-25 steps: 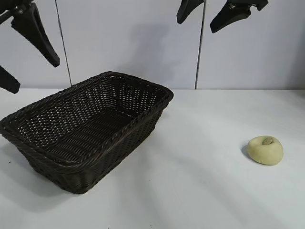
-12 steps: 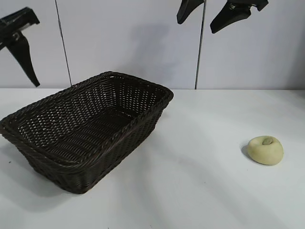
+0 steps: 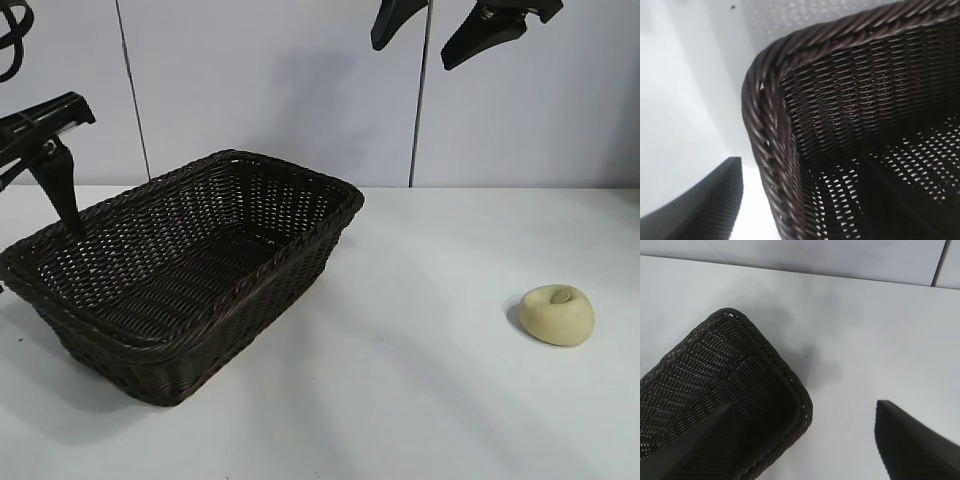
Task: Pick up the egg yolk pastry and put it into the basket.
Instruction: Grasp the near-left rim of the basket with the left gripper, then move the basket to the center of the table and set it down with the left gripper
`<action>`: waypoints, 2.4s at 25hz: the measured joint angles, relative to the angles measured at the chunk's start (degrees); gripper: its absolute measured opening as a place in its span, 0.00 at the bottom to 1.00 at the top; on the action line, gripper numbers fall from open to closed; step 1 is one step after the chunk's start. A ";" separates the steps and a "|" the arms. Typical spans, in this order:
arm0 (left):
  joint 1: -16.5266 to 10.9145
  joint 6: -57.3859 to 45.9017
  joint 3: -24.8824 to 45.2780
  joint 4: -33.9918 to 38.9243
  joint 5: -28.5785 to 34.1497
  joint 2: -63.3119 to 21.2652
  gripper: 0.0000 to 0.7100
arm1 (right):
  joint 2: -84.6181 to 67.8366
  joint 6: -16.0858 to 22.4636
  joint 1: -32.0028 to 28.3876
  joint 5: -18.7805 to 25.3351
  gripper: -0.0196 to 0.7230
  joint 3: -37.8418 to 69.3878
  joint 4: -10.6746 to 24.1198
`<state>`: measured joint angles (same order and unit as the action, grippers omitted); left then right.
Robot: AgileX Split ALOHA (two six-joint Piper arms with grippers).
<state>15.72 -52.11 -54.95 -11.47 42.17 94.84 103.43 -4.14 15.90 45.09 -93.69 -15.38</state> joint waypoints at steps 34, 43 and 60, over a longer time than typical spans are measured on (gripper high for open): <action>0.00 1.59 4.80 -5.92 -11.50 3.97 0.14 | 0.00 0.00 -0.05 0.17 0.77 0.00 1.02; 0.00 9.82 -1.70 -6.34 -3.58 4.01 0.14 | 0.00 0.00 -0.05 0.41 0.77 0.00 1.02; -0.17 40.92 -14.95 -9.27 9.24 6.17 0.14 | 0.00 0.00 -0.05 1.46 0.77 0.00 1.07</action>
<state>15.55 -11.19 -69.90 -20.74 51.41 101.01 103.43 -4.14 15.85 46.55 -93.69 -14.31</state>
